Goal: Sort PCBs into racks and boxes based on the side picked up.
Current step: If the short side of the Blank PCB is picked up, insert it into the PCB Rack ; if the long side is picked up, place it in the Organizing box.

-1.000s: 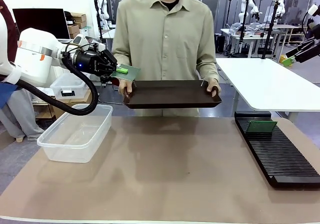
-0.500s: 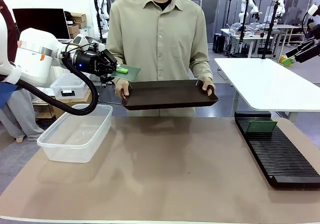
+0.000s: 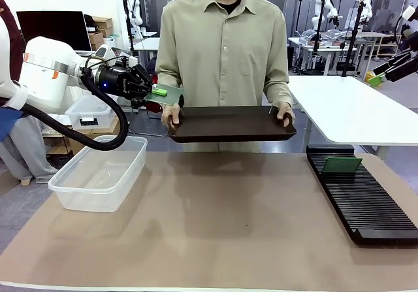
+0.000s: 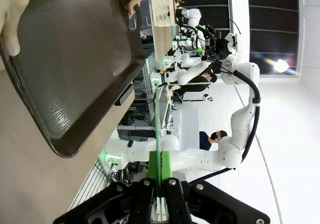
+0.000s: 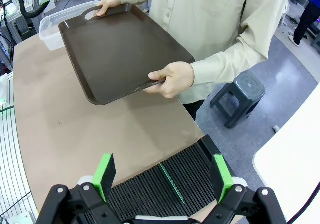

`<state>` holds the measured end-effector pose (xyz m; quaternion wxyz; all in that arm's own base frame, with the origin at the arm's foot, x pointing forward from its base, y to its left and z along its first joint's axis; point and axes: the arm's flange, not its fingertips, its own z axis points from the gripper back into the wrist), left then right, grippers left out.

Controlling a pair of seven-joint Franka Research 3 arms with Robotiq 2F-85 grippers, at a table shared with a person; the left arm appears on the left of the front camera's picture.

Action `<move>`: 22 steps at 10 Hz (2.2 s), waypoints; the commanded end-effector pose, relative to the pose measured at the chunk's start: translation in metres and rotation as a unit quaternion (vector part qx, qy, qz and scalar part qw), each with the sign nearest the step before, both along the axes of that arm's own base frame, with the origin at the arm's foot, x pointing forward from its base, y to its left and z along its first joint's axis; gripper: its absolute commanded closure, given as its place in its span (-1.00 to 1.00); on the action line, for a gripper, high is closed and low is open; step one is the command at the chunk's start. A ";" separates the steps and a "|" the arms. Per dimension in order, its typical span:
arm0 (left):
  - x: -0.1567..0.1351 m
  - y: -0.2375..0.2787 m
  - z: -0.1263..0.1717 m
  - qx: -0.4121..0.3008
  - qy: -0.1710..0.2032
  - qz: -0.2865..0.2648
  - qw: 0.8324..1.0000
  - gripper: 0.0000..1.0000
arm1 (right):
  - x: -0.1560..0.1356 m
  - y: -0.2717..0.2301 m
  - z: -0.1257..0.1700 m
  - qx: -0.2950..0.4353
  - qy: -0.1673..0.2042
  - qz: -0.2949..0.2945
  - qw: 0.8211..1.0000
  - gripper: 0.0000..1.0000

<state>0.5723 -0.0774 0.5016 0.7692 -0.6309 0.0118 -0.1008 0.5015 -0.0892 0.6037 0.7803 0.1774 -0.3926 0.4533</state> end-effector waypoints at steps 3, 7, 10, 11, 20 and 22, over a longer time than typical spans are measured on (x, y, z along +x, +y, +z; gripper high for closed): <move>-0.011 0.014 0.025 0.121 -0.010 0.009 0.993 0.95 | 0.000 0.002 0.000 0.000 0.002 0.002 1.000 -1.00; -0.036 0.039 0.046 0.329 -0.057 0.002 0.943 0.95 | 0.000 0.002 0.000 0.000 0.002 0.002 1.000 -1.00; -0.037 0.059 0.024 0.431 -0.056 0.057 0.899 0.95 | 0.000 0.002 0.000 0.000 0.002 0.002 1.000 -1.00; -0.034 0.063 0.013 0.455 -0.050 0.070 0.886 0.95 | 0.000 0.002 0.000 0.000 0.002 0.002 1.000 -1.00; -0.021 0.069 -0.107 0.478 -0.064 0.106 0.869 0.95 | 0.000 0.002 0.000 0.000 0.002 0.002 1.000 -1.00; -0.017 0.075 -0.126 0.477 -0.060 0.103 0.871 0.95 | 0.000 0.002 0.000 0.000 0.002 0.002 1.000 -1.00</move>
